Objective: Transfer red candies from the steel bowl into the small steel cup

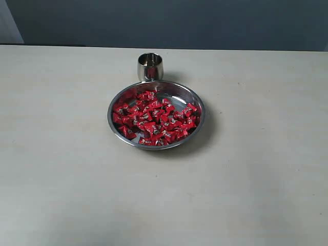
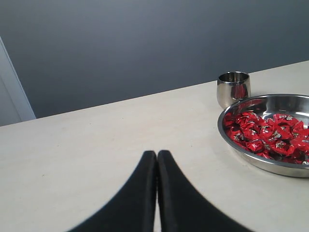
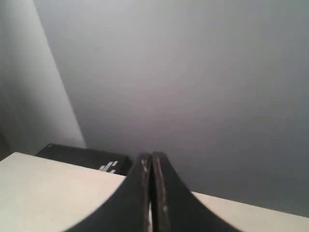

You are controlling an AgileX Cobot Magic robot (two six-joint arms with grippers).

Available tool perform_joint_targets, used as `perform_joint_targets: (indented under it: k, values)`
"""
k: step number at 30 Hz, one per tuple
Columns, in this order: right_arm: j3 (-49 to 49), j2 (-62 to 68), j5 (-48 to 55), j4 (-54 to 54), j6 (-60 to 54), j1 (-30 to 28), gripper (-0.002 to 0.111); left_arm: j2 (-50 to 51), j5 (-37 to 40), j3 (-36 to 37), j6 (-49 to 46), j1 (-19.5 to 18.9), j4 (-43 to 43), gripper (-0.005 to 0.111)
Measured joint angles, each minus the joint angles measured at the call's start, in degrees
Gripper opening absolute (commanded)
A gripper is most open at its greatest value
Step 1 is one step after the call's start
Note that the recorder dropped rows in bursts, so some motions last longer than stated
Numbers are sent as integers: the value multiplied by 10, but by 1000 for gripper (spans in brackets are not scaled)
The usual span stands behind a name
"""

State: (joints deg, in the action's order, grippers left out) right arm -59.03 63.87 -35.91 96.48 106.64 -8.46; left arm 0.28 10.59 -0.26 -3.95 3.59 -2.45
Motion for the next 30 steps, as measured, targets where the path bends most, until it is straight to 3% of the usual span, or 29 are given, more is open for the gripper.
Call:
perform_joint_targets:
  k: [6, 8, 13, 17, 22, 27, 30]
  values:
    - [-150, 223, 25, 28, 13, 78, -1, 0, 0, 0, 0, 0, 0, 2]
    - [-176, 278, 123, 34, -15, 108, -1, 0, 0, 0, 0, 0, 0, 2]
    - [-190, 352, 496, -3, -143, 169, -1, 0, 0, 0, 0, 0, 0, 2]
    - [-194, 371, 667, -250, -461, 180, -1, 0, 0, 0, 0, 0, 0, 2]
    - [-194, 399, 780, -708, -932, 181, -1, 0, 0, 0, 0, 0, 0, 2]
    - [-194, 423, 785, -1043, -1217, 217, -1, 0, 0, 0, 0, 0, 0, 2]
    - [-194, 432, 783, -1164, -1348, 256, 13, 0, 0, 0, 0, 0, 0, 2]
